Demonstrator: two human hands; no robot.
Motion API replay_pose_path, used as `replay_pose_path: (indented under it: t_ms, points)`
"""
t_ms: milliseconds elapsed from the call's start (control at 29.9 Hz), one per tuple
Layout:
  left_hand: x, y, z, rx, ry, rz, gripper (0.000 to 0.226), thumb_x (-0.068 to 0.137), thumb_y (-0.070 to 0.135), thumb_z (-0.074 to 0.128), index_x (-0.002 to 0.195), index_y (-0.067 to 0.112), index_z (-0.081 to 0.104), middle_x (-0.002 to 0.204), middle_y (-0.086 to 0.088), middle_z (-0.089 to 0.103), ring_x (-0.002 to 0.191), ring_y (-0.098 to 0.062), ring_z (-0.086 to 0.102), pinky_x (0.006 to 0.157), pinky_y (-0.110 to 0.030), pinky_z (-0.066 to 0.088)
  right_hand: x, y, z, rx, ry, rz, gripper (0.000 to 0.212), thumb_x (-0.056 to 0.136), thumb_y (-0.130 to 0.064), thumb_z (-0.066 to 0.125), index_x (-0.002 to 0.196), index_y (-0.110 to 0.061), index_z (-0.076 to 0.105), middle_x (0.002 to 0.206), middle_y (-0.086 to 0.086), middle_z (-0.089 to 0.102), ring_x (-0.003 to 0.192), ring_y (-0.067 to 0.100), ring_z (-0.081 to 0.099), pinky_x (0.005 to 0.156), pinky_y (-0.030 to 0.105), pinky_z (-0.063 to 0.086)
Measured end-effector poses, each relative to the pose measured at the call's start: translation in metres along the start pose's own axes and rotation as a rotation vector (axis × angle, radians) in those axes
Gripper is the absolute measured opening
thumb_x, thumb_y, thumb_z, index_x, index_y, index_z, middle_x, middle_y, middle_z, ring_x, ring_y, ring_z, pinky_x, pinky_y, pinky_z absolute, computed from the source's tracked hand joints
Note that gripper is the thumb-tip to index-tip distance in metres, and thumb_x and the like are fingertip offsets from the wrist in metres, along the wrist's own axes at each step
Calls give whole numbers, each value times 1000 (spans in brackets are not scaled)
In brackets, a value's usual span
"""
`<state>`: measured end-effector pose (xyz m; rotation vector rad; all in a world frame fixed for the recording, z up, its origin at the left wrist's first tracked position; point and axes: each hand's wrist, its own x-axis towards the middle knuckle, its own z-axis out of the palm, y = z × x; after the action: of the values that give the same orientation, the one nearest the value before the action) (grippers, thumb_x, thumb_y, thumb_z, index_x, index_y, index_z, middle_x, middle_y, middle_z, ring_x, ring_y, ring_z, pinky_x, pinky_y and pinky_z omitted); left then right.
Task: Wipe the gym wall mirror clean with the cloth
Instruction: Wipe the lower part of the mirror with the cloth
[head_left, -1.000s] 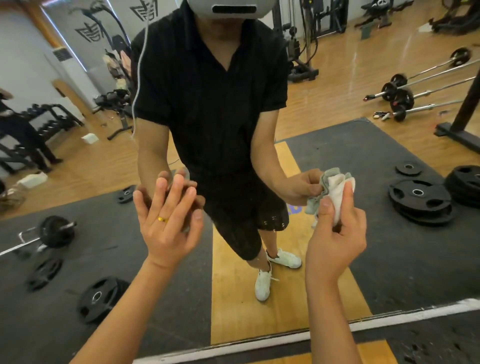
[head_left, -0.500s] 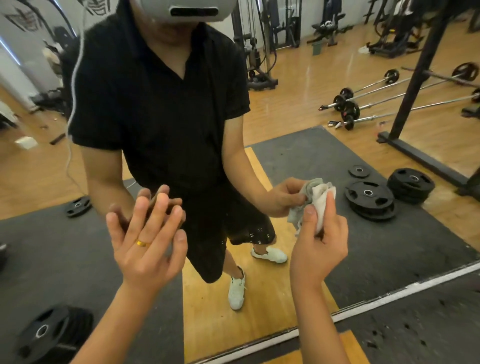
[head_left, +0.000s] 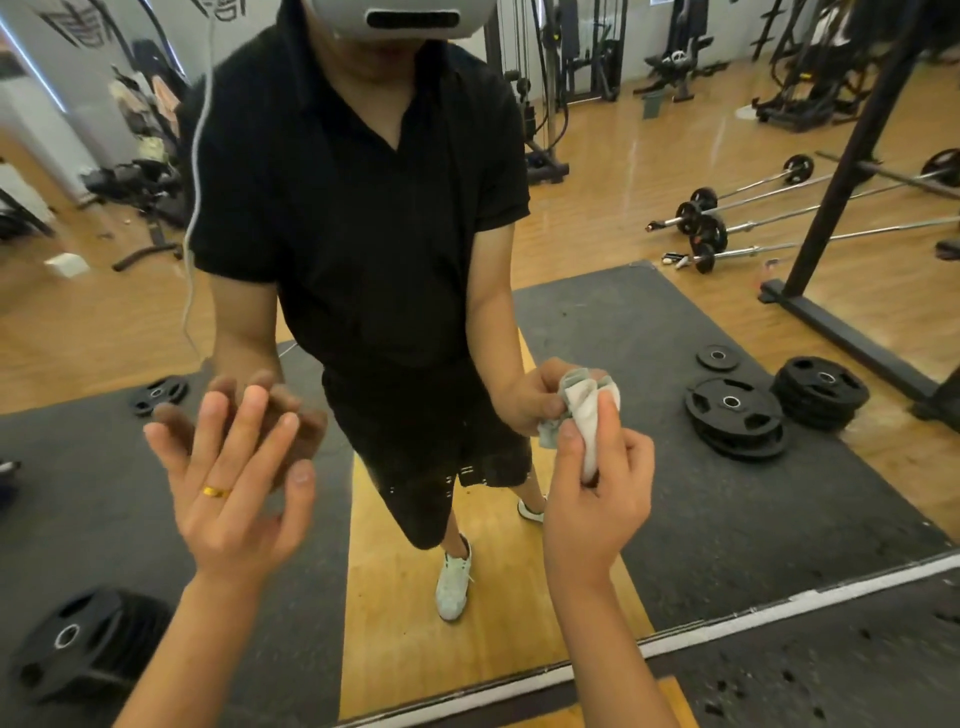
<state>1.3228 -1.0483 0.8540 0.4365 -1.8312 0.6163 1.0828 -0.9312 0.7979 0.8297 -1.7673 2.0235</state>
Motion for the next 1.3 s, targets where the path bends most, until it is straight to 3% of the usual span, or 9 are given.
replay_pose_path:
  t_ms: [234,368,535,669,903,1003,1137,1204,1304]
  points:
    - [45,104,52,-166,-68,118,46,97,5,54,143,7,50,161,-6,41,152,-24,33,127,-50,15,18,0,-14,58,-98,-39,32,101,-24,64,128,-7,64,94,6,61,81,1,53,72,8,43]
    - [71,131,92,-114,-102,65,48,98,9,55,146,9,50,154,-10,46,154,-22,28,126,-52,13,32,10,-23,35,-152,-140,28,102,-22,63,125,-6,67,94,7,61,80,7,56,69,12,46]
    - [68,131,111,28,-20,91,49,93,7,61,141,15,57,154,-7,46,152,-25,33,126,-52,14,88,24,-37,27,72,8,27,95,-5,70,121,2,69,90,12,62,81,1,51,76,6,40]
    - [67,132,112,43,-10,99,46,95,8,59,141,15,57,155,-7,44,153,-25,31,127,-51,13,83,19,-29,95,114,81,28,95,0,70,123,3,67,97,4,59,88,-3,55,76,10,44]
    - [64,129,112,31,-10,86,46,93,6,62,138,14,61,154,-8,47,153,-26,33,128,-51,13,59,41,-33,-31,-177,-431,23,106,-17,58,128,-10,59,103,2,55,78,13,56,63,19,49]
    - [64,130,113,29,-11,84,45,92,5,62,136,14,63,150,-10,51,151,-27,35,127,-51,13,104,63,-51,-91,61,-206,26,100,-14,63,125,-7,64,94,14,61,82,18,57,68,29,49]
    - [64,131,114,36,6,84,44,92,5,62,135,13,64,149,-11,53,151,-28,36,127,-50,13,130,59,-53,117,293,221,29,100,-15,66,127,-5,67,104,-8,62,98,8,63,84,31,53]
    - [64,131,114,41,13,89,45,91,5,62,136,14,63,150,-10,52,150,-29,37,127,-50,12,110,43,-42,142,278,254,26,99,-13,66,124,-7,67,102,-12,60,97,4,62,81,26,51]
    - [64,131,114,38,9,101,49,91,5,62,139,15,60,161,-4,42,150,-29,37,127,-50,12,62,31,-34,102,31,40,23,99,-14,65,122,-12,63,94,-5,54,83,2,56,70,16,44]
